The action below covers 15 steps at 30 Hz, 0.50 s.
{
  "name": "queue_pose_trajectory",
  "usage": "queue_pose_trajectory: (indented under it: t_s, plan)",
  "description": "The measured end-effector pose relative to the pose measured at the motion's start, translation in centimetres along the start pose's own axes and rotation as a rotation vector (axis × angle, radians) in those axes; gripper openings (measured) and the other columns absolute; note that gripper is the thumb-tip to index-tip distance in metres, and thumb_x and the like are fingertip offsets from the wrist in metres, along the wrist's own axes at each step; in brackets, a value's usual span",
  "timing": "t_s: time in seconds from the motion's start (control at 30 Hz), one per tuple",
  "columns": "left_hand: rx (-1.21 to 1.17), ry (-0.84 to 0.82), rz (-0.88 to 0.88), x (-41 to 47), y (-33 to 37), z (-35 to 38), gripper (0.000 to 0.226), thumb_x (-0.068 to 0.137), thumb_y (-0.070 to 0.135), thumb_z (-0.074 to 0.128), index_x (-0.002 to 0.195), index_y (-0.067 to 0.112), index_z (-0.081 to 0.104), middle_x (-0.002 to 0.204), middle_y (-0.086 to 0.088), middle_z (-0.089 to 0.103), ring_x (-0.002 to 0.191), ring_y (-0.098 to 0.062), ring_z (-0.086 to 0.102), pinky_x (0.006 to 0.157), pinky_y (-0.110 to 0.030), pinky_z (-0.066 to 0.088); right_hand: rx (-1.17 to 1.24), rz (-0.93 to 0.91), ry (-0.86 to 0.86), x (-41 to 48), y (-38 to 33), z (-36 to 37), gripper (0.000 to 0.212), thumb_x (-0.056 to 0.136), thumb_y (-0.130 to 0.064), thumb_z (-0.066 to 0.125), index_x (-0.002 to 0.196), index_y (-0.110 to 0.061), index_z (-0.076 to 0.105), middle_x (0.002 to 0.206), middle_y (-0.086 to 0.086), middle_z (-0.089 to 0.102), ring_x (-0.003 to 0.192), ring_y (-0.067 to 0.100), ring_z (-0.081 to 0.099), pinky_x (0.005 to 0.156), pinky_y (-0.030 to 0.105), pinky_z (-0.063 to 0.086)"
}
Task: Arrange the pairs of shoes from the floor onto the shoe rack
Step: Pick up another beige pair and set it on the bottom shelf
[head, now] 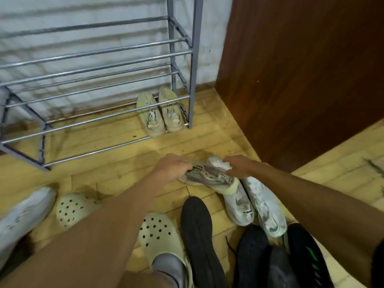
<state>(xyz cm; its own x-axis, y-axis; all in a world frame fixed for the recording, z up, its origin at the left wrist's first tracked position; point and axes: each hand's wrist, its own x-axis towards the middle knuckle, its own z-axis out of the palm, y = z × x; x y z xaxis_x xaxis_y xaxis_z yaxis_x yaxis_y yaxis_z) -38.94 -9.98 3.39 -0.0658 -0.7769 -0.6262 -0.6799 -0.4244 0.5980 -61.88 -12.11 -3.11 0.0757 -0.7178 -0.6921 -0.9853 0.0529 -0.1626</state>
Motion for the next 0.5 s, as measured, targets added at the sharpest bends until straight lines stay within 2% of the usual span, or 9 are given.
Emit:
queue_pose_trajectory:
  t_s: [0.1,0.2,0.27,0.33,0.43,0.5]
  plan:
    - [0.217,-0.107,0.060,-0.6,-1.1,1.2,0.022,0.084,0.033,0.058,0.082,0.013,0.066,0.078,-0.003,0.060,0.087,-0.025,0.065,0.071,-0.033,0.049,0.008,0.037,0.018,0.7,-0.1,1.4,0.062,0.095,-0.034,0.052,0.150,-0.016,0.029,0.152,0.012,0.038,0.135,0.031,0.043,0.106,0.038,0.039]
    - [0.313,-0.170,0.055,-0.3,-3.0,2.3,0.022,0.085,0.035,0.057,0.082,0.013,0.061,0.080,-0.002,0.058,0.082,-0.020,0.061,0.070,-0.030,0.046,0.080,0.063,0.046,1.8,-0.2,3.9,0.058,0.091,-0.033,0.055,0.143,-0.016,0.035,0.137,0.021,0.050,0.119,0.037,0.053,0.092,0.039,0.047]
    - [0.352,-0.151,0.040,0.1,-4.2,3.0,0.023,0.085,0.038,0.059,0.092,0.016,0.060,0.087,0.001,0.056,0.083,-0.016,0.054,0.070,-0.027,0.040,0.099,0.089,0.083,2.5,-0.4,5.2,0.051,0.090,-0.027,0.055,0.136,-0.014,0.038,0.127,0.023,0.052,0.113,0.040,0.055,0.087,0.041,0.048]
    - [0.397,-0.167,0.000,0.6,-5.1,3.4,0.033,0.086,0.041,0.059,0.106,0.015,0.061,0.095,0.001,0.053,0.088,-0.015,0.050,0.075,-0.027,0.040,0.103,0.123,0.108,3.1,-0.7,5.5,0.048,0.090,-0.023,0.054,0.134,-0.011,0.039,0.126,0.022,0.049,0.115,0.040,0.053,0.089,0.041,0.046]
    - [0.426,-0.215,-0.030,1.4,-5.7,3.7,0.038,0.086,0.042,0.056,0.105,0.010,0.066,0.098,-0.003,0.057,0.089,-0.018,0.055,0.077,-0.030,0.045,0.110,0.152,0.101,3.9,-1.0,5.4,0.049,0.089,-0.025,0.056,0.132,-0.009,0.040,0.127,0.021,0.052,0.115,0.038,0.054,0.088,0.039,0.046]
    - [0.434,-0.226,-0.019,1.4,-5.6,3.8,0.040,0.087,0.040,0.055,0.110,0.009,0.066,0.100,-0.003,0.058,0.090,-0.019,0.056,0.076,-0.030,0.045,0.103,0.192,0.084,4.2,-1.3,5.3,0.057,0.088,-0.031,0.057,0.136,-0.009,0.035,0.132,0.021,0.050,0.119,0.039,0.052,0.092,0.042,0.048]
